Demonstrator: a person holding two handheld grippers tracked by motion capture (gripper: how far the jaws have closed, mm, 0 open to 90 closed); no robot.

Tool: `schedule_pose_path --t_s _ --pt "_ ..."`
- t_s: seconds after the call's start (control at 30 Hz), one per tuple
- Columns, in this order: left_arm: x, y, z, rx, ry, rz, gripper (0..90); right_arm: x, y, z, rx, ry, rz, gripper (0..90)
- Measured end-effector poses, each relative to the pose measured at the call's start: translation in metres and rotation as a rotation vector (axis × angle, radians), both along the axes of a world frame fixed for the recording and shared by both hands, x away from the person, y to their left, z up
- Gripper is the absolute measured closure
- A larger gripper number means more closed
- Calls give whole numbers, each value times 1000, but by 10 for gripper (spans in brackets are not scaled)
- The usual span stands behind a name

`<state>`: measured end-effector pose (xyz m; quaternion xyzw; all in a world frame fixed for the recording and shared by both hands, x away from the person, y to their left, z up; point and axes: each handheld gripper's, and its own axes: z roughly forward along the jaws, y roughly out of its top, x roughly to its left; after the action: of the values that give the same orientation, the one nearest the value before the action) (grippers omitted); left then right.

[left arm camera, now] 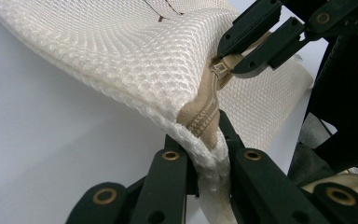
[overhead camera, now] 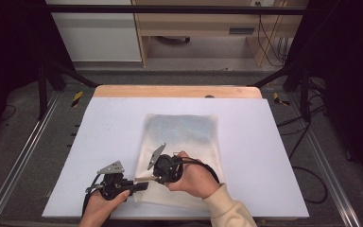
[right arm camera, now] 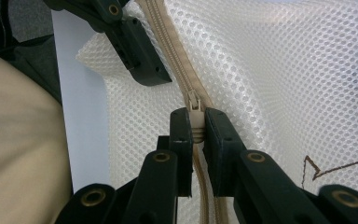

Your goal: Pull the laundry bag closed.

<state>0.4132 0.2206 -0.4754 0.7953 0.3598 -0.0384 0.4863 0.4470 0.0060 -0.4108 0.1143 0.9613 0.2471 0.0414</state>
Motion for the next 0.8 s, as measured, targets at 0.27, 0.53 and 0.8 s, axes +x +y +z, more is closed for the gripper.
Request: schedule_pose_path --t_s 0.27,0.53,0.8 --pt "0 0 0 5 0 -3 851 0 -1 0 1 1 -2 820" --pt "0 -1 0 11 -10 1 851 -2 -2 0 17 -6 -9 820" --pt "-1 -1 0 13 -10 2 851 -1 -2 -2 19 -10 -13 820"
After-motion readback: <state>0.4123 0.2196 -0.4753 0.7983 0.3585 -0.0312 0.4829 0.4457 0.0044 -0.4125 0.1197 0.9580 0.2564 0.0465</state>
